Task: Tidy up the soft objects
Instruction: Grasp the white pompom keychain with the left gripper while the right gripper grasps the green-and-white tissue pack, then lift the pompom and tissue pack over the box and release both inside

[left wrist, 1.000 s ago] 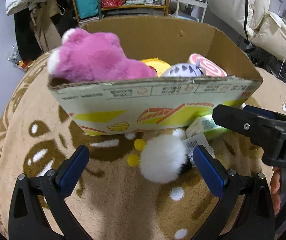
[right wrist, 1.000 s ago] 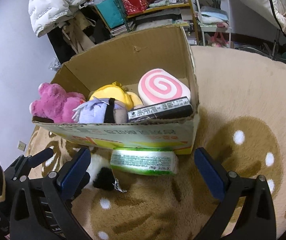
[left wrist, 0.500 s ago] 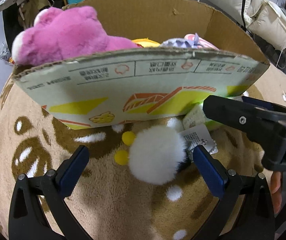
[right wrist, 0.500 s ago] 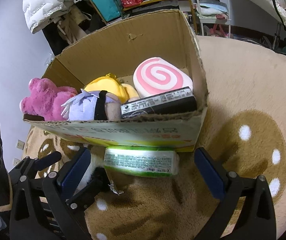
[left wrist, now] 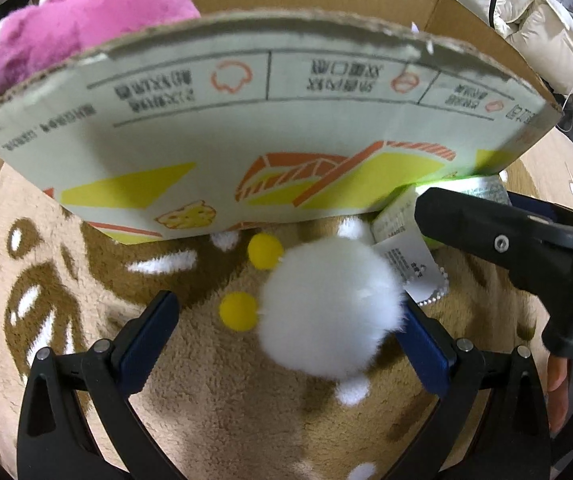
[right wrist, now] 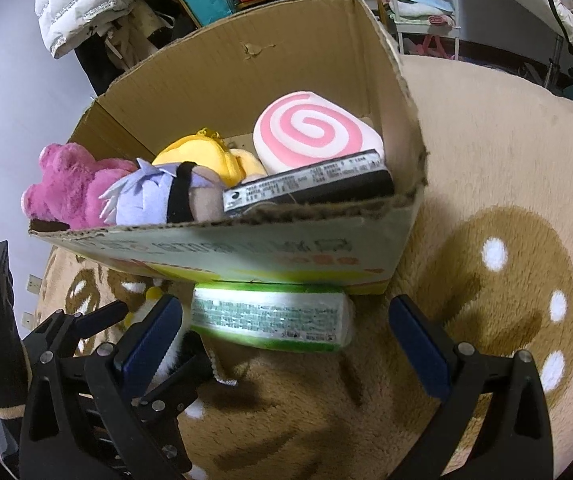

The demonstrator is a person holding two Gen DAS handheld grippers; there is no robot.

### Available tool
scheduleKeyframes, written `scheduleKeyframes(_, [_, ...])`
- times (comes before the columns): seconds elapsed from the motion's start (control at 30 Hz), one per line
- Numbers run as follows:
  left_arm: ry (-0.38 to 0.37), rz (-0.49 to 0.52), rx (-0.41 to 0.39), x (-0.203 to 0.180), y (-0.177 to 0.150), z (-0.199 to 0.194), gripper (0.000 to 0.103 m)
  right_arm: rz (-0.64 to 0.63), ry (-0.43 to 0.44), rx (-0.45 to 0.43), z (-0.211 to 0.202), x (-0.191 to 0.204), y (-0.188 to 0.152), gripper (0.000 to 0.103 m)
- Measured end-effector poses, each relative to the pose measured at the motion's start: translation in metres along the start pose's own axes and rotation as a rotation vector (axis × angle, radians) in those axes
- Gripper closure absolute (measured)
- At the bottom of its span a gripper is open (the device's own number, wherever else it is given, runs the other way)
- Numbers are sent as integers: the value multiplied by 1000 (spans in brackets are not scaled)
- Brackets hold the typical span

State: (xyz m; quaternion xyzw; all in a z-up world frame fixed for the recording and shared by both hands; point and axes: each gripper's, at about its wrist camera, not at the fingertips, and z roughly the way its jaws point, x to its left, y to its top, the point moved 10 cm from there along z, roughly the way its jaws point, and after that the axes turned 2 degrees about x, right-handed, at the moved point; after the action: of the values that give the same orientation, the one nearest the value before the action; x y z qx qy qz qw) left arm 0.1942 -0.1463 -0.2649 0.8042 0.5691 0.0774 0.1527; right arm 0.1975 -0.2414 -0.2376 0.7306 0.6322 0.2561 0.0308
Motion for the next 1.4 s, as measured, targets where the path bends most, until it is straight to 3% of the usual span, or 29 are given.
scheduleKeyframes(0.17, [-6, -2, 2, -2, -1, 5, 2, 7, -5, 11, 4, -1, -2, 0])
scheduleKeyframes(0.63, [-43, -31, -22, 9, -9, -1, 24, 37, 12, 32, 3, -9, -5, 0])
scheduleKeyframes(0.93, [-43, -73, -43, 24, -8, -8, 45, 36, 15, 44, 4, -6, -8, 0])
scheduleKeyframes(1.07, [-53, -65, -59, 24, -8, -13, 61, 20, 17, 51, 7, -2, -9, 0])
scheduleKeyframes(1.3, [-12, -20, -80, 17, -10, -25, 64, 14, 44, 63, 10, 6, -13, 14])
scheduleKeyframes(1.4, [4, -27, -94, 18, -9, -33, 64, -2, 36, 48, 7, 7, -14, 15])
